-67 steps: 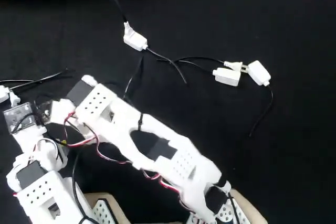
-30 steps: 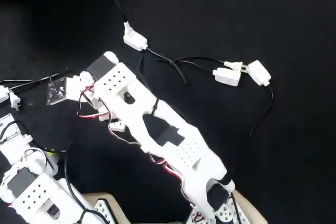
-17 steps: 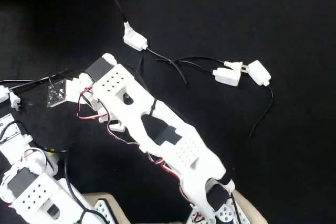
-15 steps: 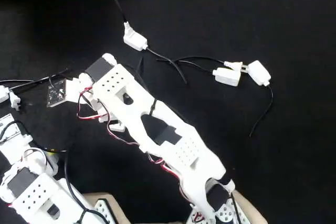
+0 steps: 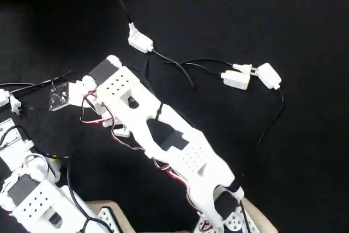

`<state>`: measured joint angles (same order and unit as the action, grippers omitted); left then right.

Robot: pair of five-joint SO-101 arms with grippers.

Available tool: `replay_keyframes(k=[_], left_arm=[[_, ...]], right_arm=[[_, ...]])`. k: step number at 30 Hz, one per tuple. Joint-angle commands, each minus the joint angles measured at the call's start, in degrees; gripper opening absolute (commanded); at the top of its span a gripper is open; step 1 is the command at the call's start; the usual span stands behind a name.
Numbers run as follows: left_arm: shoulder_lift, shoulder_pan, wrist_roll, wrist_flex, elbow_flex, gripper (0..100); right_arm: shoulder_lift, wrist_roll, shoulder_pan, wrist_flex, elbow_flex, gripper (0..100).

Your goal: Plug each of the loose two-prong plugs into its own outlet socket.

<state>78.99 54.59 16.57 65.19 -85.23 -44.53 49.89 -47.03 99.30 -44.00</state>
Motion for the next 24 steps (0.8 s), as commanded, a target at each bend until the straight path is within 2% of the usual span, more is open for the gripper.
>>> replay_keyframes(k=[1, 20, 24], left_arm=[[0.4, -0.5, 0.4, -1.1, 0.6, 26], [0.4, -0.5, 0.4, -1.1, 0.6, 26], [0.4, -0.5, 0.4, -1.1, 0.6, 26]], right_arm=[[0.4, 0.6, 1.0, 0.4, -1.7, 1.1], [0.4, 0.2, 1.1, 1.8, -1.2, 1.1], [0.4, -3.2, 1.8, 1.8, -1.3, 1.1]])
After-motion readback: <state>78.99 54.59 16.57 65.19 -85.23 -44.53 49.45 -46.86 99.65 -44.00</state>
